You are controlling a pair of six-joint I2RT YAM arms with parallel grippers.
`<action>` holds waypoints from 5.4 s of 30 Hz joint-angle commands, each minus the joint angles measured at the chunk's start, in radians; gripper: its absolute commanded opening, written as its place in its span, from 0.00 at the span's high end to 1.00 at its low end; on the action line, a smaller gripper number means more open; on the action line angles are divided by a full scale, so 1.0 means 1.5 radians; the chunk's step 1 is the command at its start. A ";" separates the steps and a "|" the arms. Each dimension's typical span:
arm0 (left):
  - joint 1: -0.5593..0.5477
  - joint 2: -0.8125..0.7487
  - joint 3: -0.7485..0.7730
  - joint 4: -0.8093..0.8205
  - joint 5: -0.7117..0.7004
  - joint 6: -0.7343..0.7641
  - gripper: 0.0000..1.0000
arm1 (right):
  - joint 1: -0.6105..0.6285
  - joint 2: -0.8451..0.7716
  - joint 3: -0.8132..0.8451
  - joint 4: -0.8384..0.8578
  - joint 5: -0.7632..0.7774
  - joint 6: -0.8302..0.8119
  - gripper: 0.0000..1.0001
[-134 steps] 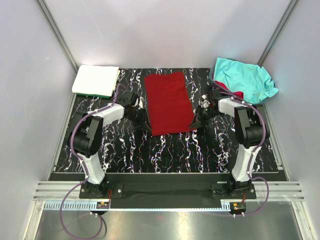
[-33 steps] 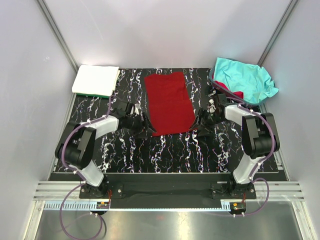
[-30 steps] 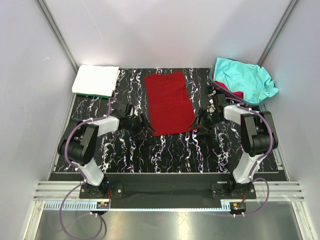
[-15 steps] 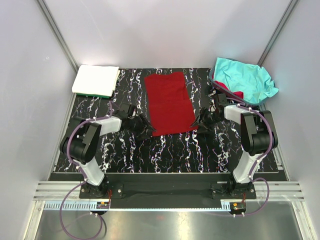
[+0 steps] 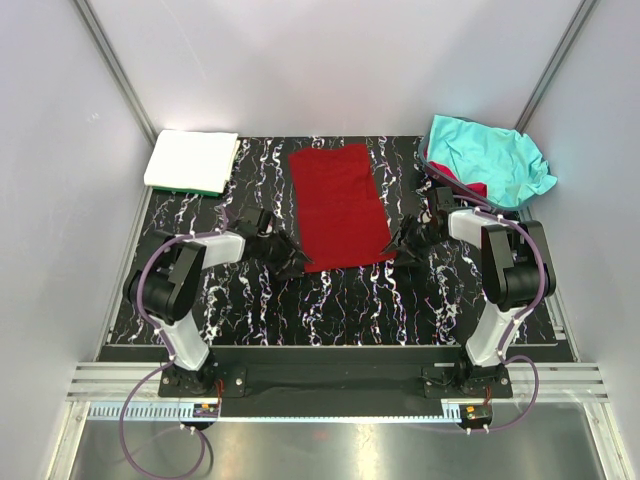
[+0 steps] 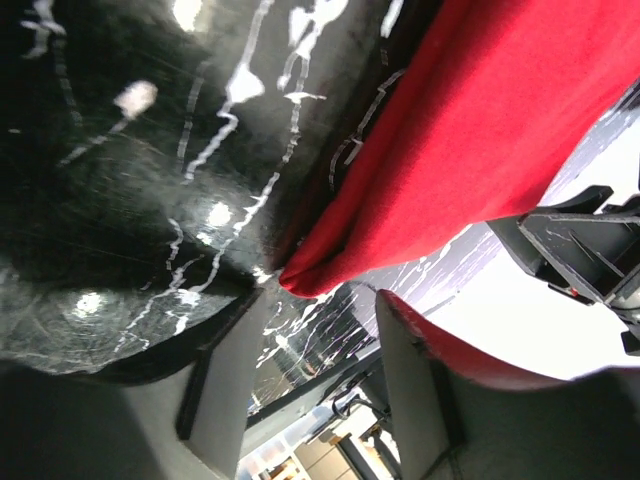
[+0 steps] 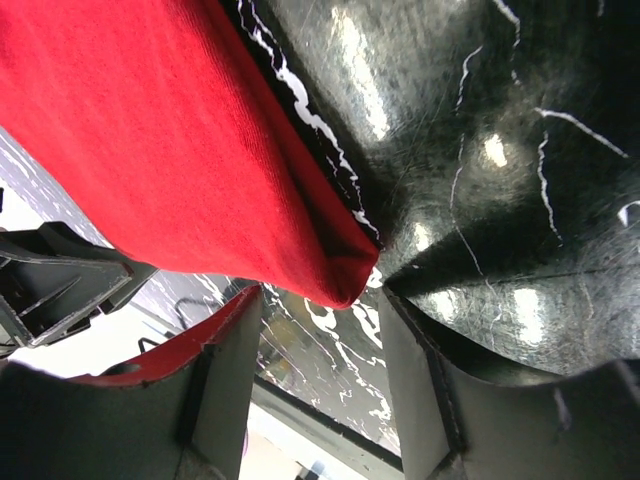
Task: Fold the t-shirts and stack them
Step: Fold the tshirt
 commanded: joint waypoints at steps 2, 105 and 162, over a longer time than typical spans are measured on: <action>0.008 0.039 -0.014 -0.032 -0.070 0.008 0.50 | -0.007 0.032 0.013 0.014 0.074 -0.010 0.43; 0.055 0.094 0.521 -0.260 0.053 0.276 1.00 | 0.027 0.025 0.312 -0.220 -0.092 0.028 1.00; 0.062 0.197 0.572 -0.238 -0.145 0.529 0.18 | 0.021 0.165 0.507 -0.220 0.016 -0.143 0.38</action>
